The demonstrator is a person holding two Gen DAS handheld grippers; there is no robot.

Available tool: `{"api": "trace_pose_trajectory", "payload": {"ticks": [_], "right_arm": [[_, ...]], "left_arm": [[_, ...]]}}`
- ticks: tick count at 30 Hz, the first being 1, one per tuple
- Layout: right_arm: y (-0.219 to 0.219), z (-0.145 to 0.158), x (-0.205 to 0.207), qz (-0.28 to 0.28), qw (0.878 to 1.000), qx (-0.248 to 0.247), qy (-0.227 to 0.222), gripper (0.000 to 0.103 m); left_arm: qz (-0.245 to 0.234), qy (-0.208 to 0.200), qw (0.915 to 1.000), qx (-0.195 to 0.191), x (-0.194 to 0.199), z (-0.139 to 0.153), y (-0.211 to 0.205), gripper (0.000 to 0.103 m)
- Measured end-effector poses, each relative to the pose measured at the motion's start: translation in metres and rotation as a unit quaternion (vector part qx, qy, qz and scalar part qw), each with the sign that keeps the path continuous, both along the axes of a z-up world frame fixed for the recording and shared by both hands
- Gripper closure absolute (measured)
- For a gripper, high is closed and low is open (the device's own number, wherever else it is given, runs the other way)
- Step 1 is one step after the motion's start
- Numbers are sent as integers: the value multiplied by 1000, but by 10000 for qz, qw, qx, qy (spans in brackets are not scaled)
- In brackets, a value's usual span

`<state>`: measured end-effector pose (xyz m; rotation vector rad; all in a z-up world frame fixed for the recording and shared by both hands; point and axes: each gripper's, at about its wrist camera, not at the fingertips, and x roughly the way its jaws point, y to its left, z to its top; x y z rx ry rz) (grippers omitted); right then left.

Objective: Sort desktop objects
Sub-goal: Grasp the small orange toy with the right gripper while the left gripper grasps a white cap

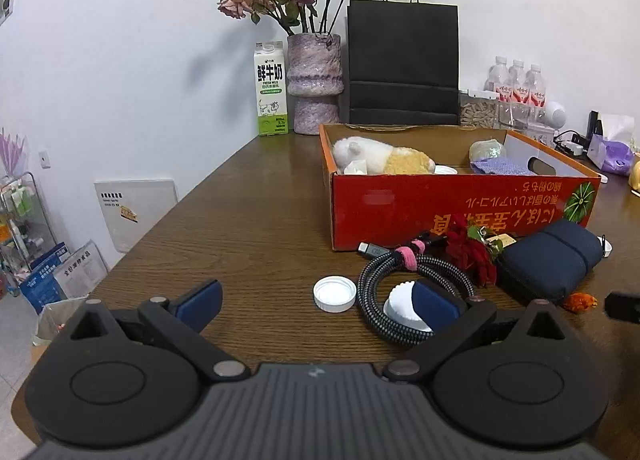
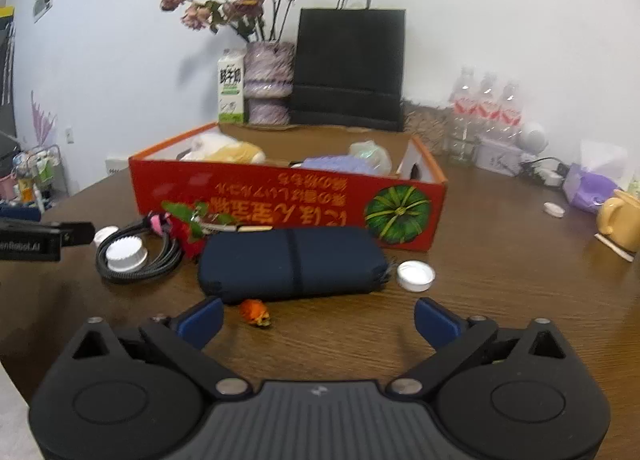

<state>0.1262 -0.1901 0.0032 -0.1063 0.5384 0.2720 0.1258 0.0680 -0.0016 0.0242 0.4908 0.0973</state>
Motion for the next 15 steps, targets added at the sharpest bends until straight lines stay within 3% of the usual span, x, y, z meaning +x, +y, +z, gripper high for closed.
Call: {"api": "trace_pose_trajectory", "payload": {"ticks": [5, 7, 9, 11, 12, 15], "right_arm": [[14, -7, 10, 210, 9996, -99, 142, 25], [21, -8, 15, 301, 9992, -137, 210, 39], [26, -10, 18, 385, 9987, -164, 291, 60], [29, -11, 21, 466, 9982, -122, 348, 71], [30, -11, 21, 522, 9979, -108, 370, 84], [33, -10, 18, 614, 9973, -128, 374, 87]], "left_arm": [[-53, 91, 9999, 46, 4, -4, 2, 5], [-66, 130, 9998, 101, 6, -5, 2, 22], [-72, 177, 9998, 102, 8, -6, 4, 26], [-119, 192, 9997, 42, 9, -7, 6, 26], [-142, 196, 9997, 28, 9, -7, 7, 26], [-139, 218, 9996, 62, 15, -8, 7, 26]]}}
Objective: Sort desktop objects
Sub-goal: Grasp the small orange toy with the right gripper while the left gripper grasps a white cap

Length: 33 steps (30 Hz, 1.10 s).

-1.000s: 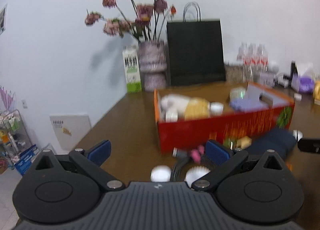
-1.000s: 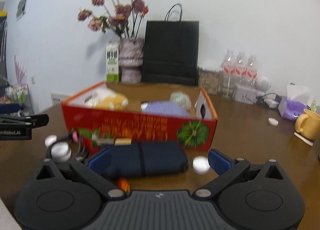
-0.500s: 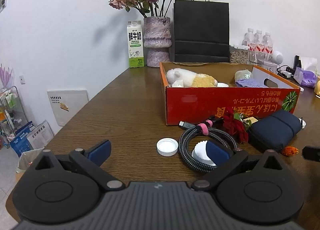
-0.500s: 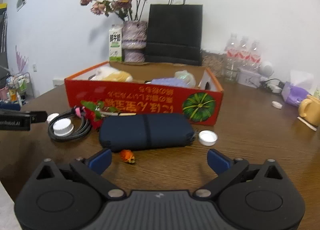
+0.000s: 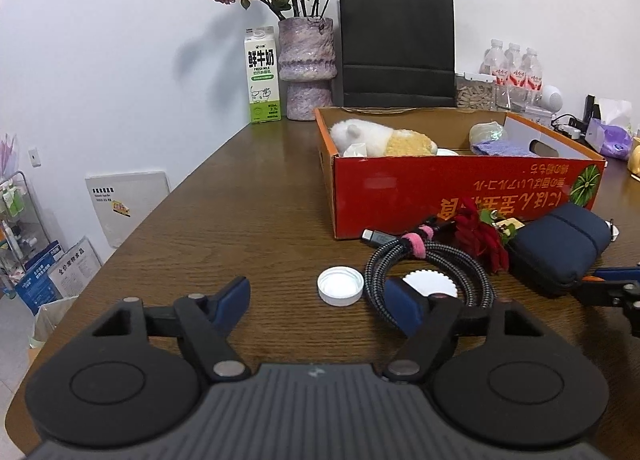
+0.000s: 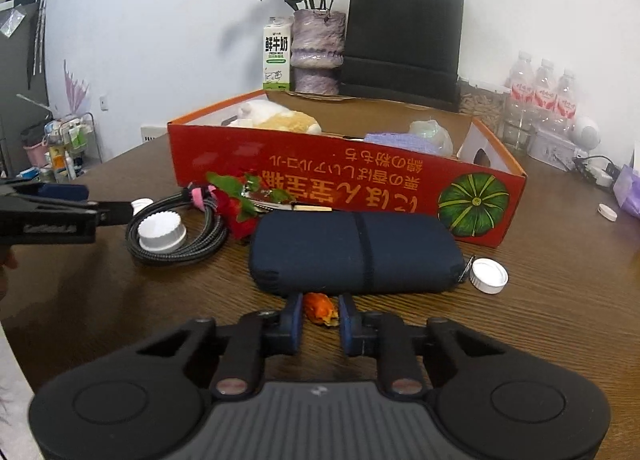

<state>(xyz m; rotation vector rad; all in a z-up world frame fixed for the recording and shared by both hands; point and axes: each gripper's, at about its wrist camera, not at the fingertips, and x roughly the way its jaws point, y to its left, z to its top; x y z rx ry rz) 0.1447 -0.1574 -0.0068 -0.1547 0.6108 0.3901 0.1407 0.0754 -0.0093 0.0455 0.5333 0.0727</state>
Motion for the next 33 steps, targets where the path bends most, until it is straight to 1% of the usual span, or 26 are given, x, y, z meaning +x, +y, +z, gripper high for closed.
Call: {"api": "trace_pose_trajectory", "payload": {"ticks": [2, 9, 13, 17, 19, 21, 24, 25, 28, 33], "right_arm": [[-2, 2, -3, 1, 10000, 27, -3, 89], [-19, 8, -6, -375, 9992, 52, -107, 90], [-27, 8, -5, -525, 9985, 51, -129, 90], [-31, 7, -4, -627, 9980, 68, -101, 90], [-32, 6, -3, -656, 9978, 84, -85, 90], [-32, 5, -3, -662, 9977, 97, -80, 90], [-32, 5, -2, -673, 9977, 89, -85, 90], [-32, 5, -2, -675, 9976, 95, -81, 90], [-32, 5, -2, -684, 9976, 89, -86, 90], [-34, 7, -3, -703, 9974, 142, -117, 90]], "left_arm": [[-24, 49, 10000, -24, 6, -1, 1, 26], [-161, 183, 9994, -253, 22, -3, 2, 43], [-135, 146, 9989, -431, 22, 0, 6, 44], [-40, 84, 9994, -335, 19, 2, 10, 46], [16, 173, 9995, -254, 22, 0, 12, 48], [-17, 234, 9993, -298, 25, -2, 14, 49], [-72, 297, 9992, -261, 30, -4, 14, 59], [-88, 315, 9991, -252, 31, -5, 14, 70], [-246, 356, 9986, -298, 31, -6, 15, 94], [-202, 254, 9993, -200, 24, -7, 13, 99]]}}
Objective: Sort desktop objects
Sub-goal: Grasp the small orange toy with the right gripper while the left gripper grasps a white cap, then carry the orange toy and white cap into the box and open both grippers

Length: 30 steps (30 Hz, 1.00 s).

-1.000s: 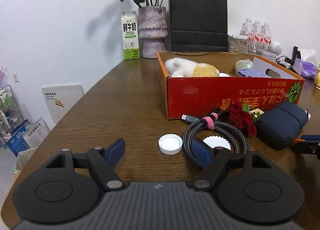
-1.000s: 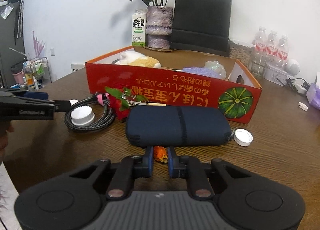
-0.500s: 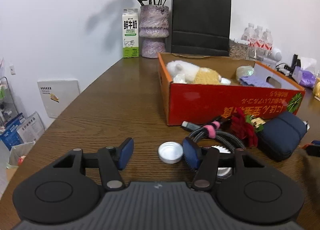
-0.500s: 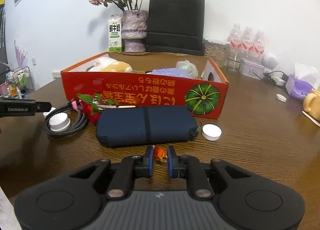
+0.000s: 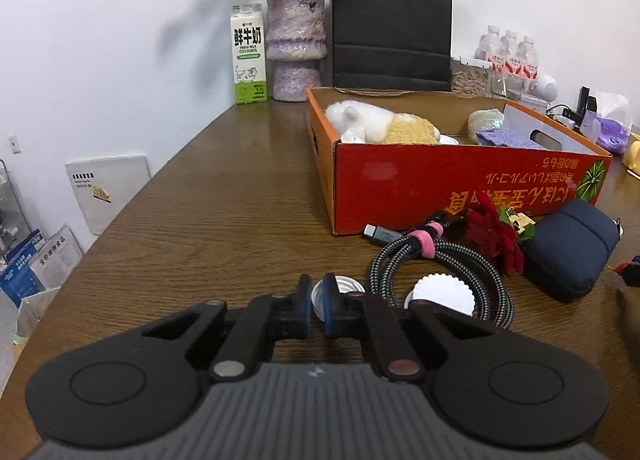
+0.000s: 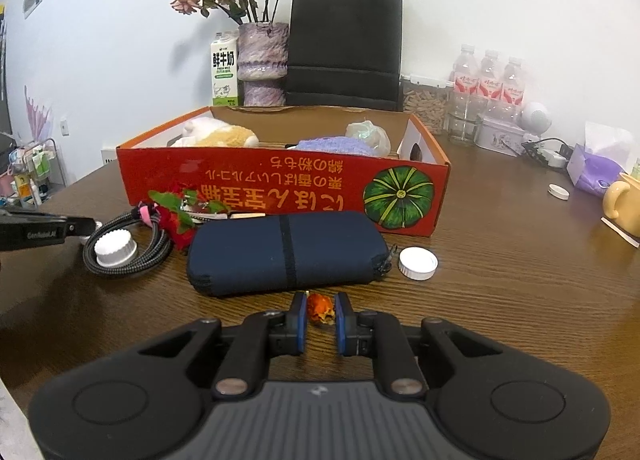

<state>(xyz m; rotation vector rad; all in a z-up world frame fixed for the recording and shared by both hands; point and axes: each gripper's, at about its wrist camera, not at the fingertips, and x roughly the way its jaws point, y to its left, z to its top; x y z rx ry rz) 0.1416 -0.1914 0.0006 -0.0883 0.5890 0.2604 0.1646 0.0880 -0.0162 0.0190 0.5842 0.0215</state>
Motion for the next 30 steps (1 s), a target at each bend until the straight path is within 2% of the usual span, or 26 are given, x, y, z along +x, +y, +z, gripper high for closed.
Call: {"api": "trace_pose_trajectory", "payload": {"ticks": [10, 16, 24, 30], "right_arm": [[-4, 16, -5, 1, 9995, 103, -299, 90], [-1, 41, 5, 76, 9972, 177, -723, 90], [15, 80, 54, 116, 9913, 375, -1253, 90], [20, 88, 113, -75, 9902, 514, -1297, 90]], "left_arm": [[98, -393, 9992, -58, -13, 24, 2, 100], [-38, -931, 9956, -114, -11, 56, -9, 99], [-348, -1499, 9869, -483, 33, 94, -43, 100], [-550, -1469, 9856, -628, 85, 99, -82, 99]]}}
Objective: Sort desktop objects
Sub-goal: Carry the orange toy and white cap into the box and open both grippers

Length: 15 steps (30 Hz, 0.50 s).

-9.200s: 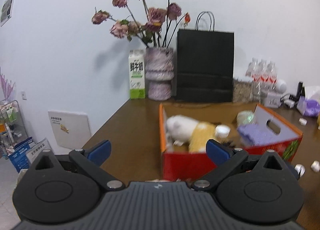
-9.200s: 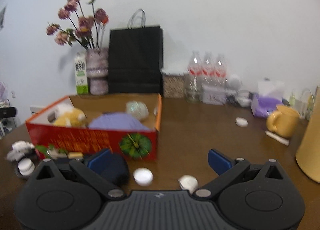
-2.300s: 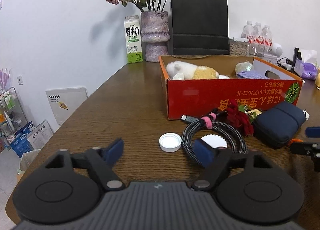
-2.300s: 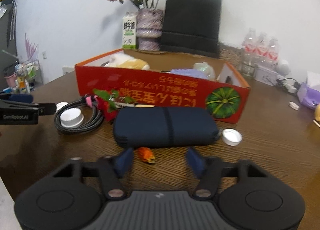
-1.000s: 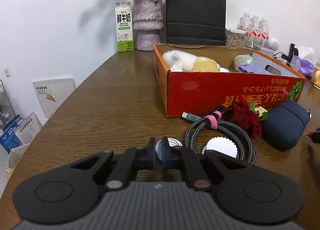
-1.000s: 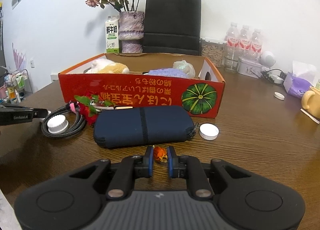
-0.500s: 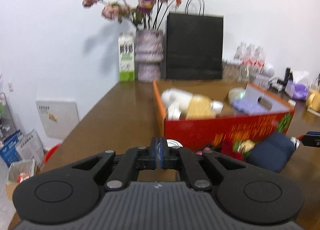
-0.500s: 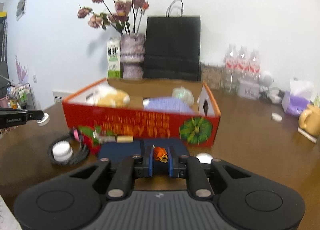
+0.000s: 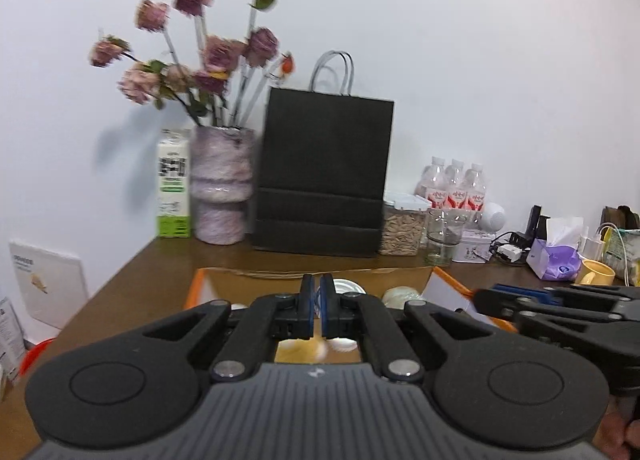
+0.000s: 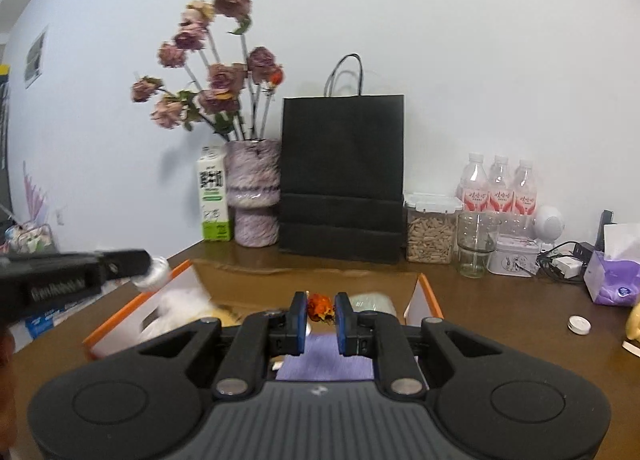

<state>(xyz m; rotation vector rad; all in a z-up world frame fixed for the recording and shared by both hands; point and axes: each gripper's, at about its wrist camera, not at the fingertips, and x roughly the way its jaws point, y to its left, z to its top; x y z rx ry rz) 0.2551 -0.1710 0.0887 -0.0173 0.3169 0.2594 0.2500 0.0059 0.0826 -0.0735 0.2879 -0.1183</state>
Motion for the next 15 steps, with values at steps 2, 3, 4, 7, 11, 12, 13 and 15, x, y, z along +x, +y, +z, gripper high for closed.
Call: {"api": "trace_pose_trajectory", "payload": {"ticks": [2, 3, 4, 7, 11, 12, 13, 15], "right_arm": [[-2, -2, 22, -78, 10000, -29, -18, 90], [-4, -5, 31, -137, 9999, -56, -13, 90], [-6, -9, 42, -203, 9998, -35, 12, 90], [-15, -25, 58, -276, 9993, 119, 212, 90], [-18, -44, 64, -366, 9985, -109, 404, 90], [-17, -47, 66, -383, 9982, -142, 437, 90], [-17, -48, 67, -374, 9981, -121, 483, 90], [-18, -50, 67, -335, 9979, -57, 555, 90]], "left_arm": [[14, 94, 9999, 35, 22, -4, -12, 99], [51, 156, 9998, 56, 31, -7, -16, 99], [92, 245, 9996, 75, 40, -12, -20, 99], [101, 531, 9984, 186, 55, -30, -24, 99], [249, 718, 9963, 411, 62, -46, -25, 99], [257, 752, 9959, 439, 63, -48, -26, 99], [266, 773, 9955, 486, 64, -50, -27, 99], [300, 777, 9948, 583, 64, -53, -30, 99]]}}
